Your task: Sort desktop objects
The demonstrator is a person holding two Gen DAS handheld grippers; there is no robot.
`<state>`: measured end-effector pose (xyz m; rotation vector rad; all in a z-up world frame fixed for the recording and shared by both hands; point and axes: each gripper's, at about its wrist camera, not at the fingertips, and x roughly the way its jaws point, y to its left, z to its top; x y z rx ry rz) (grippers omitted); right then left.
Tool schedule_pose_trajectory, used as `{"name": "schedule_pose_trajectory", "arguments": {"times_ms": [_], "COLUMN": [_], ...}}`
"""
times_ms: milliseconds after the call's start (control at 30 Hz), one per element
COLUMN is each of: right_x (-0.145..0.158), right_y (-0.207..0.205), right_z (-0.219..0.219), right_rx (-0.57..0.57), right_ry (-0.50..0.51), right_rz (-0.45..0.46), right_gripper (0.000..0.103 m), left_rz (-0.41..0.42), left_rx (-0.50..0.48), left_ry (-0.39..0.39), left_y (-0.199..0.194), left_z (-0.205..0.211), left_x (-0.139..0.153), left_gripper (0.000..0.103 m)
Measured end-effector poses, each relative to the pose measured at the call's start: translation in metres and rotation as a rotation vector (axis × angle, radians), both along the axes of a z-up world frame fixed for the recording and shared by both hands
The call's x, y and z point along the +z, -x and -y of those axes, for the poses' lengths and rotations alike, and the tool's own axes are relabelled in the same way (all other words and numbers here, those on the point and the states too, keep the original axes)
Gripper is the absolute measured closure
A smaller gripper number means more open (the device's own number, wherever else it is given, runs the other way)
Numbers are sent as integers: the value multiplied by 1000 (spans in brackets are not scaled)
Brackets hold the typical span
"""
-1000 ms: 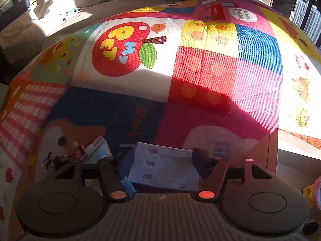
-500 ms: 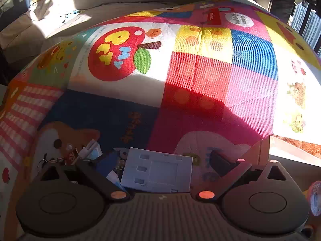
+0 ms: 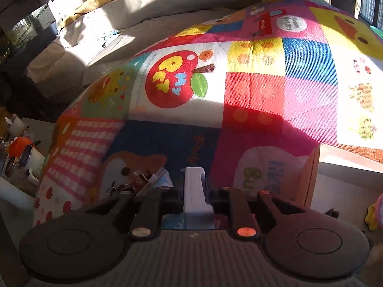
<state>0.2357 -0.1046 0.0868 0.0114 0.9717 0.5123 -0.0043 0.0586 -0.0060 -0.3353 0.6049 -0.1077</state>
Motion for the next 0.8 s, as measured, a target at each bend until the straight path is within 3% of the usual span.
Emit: {"name": "schedule_pose_trajectory", "arguments": {"times_ms": [133,267,333,400,467,633,667,700,767,800], "right_x": [12,-2,-6,-9,-14,-40,-47,-53,-65,-71], "right_y": [69,126,150,174,193,233,237,240,243,243], "right_z": [40,80,104,130,152,186,190,195,204,209], "right_rx": [73,109,49,-39,-129,-305,-328,-348,-378,-389], "right_ry": [-43,-77,-60,-36,-15,116,135,140,109,87], "right_rz": [25,-2,66,175,267,459,484,493,480,468], "right_gripper": [86,85,76,51,37,29,27,25,24,24], "left_rz": [-3,-14,-19,-25,-16,82,76,64,39,37], "left_rx": [1,-1,-1,-3,-19,-143,-165,-186,-217,-220], "left_ry": [-8,-45,-60,-80,-107,-174,-177,-192,-244,-269], "left_y": [-1,-3,-4,-5,-10,-37,-47,-56,-75,-82], "left_z": [1,7,9,11,16,51,60,69,88,96], "left_x": [0,0,1,2,7,34,37,38,35,32], "left_gripper": [0,0,0,0,0,0,5,23,40,40]}}
